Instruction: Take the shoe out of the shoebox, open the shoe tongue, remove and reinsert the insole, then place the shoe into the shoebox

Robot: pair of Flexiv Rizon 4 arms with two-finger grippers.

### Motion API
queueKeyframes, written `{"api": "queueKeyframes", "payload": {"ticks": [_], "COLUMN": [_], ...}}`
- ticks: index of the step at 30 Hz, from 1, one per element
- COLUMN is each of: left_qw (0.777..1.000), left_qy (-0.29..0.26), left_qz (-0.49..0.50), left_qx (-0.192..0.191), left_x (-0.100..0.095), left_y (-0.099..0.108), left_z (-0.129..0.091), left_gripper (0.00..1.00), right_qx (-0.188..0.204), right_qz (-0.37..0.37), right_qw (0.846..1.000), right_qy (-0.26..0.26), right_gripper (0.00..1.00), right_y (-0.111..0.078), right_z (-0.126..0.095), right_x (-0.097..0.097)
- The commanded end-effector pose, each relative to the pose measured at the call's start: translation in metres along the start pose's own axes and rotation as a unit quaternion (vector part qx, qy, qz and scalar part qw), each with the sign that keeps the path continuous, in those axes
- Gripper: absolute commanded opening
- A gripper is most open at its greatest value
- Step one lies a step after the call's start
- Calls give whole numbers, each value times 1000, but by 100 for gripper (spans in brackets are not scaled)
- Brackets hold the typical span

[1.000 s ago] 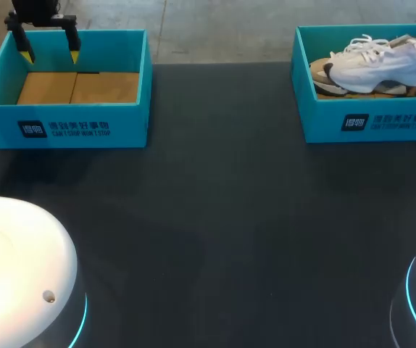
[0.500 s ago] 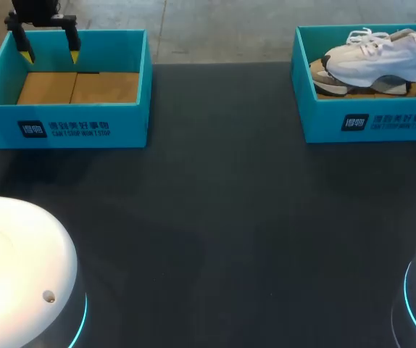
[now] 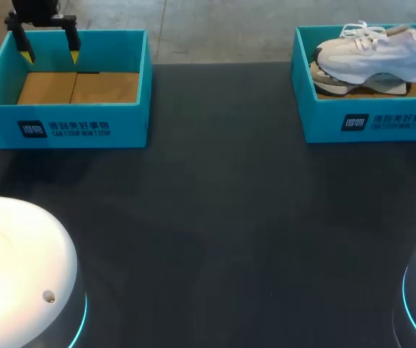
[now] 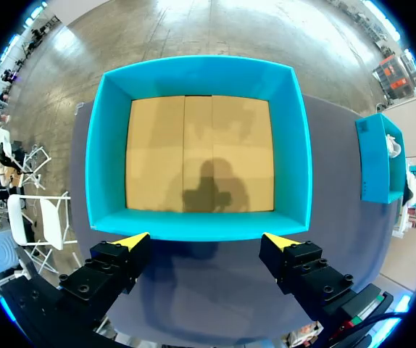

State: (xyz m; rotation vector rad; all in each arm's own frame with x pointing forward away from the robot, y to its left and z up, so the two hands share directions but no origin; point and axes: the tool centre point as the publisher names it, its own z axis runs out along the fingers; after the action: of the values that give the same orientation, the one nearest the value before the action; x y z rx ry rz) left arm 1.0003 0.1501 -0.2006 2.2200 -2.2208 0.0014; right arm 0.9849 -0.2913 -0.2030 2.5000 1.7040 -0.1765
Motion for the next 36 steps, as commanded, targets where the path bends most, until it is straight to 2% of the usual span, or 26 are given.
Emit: {"api": "queueKeyframes", "payload": {"ticks": [1, 21, 30, 36], "left_qw": [1000, 1000, 1000, 1000], "left_qy": [0, 0, 0, 0], "left_qz": [0, 0, 0, 0], "left_qx": [0, 0, 0, 0], "left_x": [0, 0, 0, 0], "left_y": [0, 0, 0, 0], "left_z": [0, 0, 0, 0], "left_gripper": [100, 100, 100, 100], "right_qx": [-43, -51, -49, -52], "right_qz": [0, 27, 18, 17], "right_qw": [999, 998, 998, 998], "right_qy": [-5, -6, -18, -35], "right_gripper": [0, 0, 0, 0], "right_y": [-48, -181, -247, -279], "right_z": [-9, -32, -30, -27], "right_x": [8, 65, 88, 99]}}
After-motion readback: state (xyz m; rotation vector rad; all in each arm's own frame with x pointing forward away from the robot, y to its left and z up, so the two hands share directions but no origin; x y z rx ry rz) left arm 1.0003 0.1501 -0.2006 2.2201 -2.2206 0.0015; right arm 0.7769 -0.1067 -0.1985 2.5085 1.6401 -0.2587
